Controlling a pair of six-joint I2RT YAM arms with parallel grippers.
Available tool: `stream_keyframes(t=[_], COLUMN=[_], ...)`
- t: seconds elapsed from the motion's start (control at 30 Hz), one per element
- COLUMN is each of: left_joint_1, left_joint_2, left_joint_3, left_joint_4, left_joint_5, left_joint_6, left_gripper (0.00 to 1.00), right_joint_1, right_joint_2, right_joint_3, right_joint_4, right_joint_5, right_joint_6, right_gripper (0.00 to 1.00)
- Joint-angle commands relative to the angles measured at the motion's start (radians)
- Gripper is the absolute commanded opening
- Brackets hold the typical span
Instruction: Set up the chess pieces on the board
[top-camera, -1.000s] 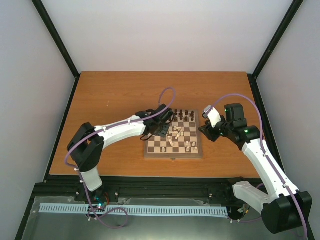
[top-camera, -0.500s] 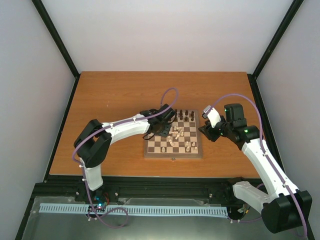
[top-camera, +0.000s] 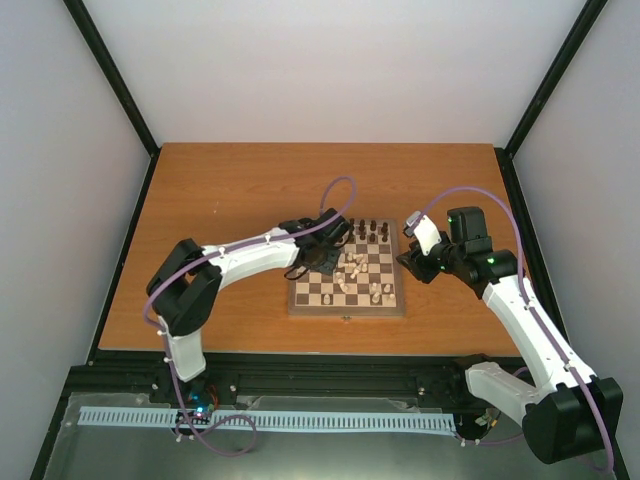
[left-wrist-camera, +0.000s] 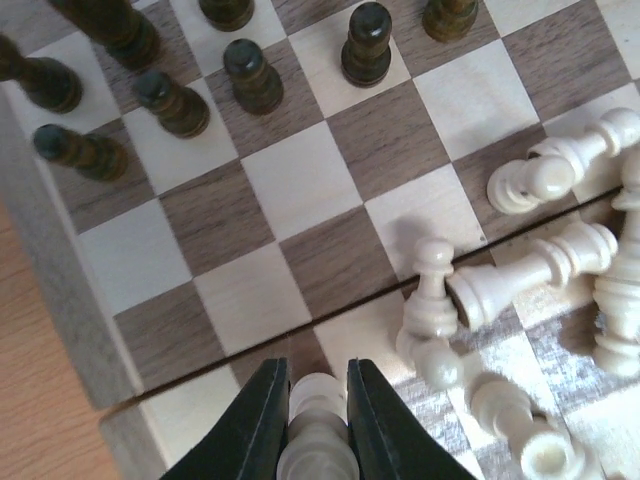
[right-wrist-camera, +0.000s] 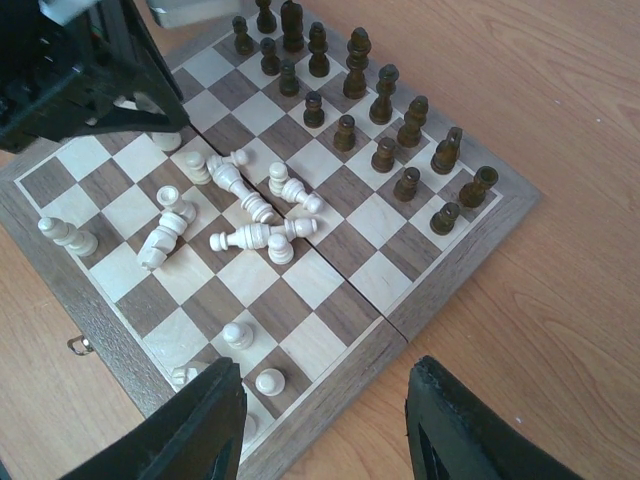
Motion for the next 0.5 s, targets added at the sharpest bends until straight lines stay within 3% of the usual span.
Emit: stream_keyframes(t=[0.0,0.3,0.47], left_joint_1=[0.007,-0.034,-0.092], left_joint_2=[-0.132,-0.391,-0.419], left_joint_3=[-0.033,-0.164,-0.171], left_joint_4=[-0.019,0.080,0.102], left_joint_5=[-0.010,0.171,0.286], left_joint_6=[0.013,0.160,0.222], left_gripper=[0.14,0.14,0.15], right_joint_1=[-0.008,-0.007,-0.008], right_joint_2=[0.005,0.006,0.019], right_joint_3=[-0.006,-0.008,-0.009], right_joint_4=[-0.003,0.002,0.012], right_joint_5=[-0.005,0.005,0.054], right_joint_6=[-0.011,-0.008,0.009], right_gripper=[0.46,0.46,0.46])
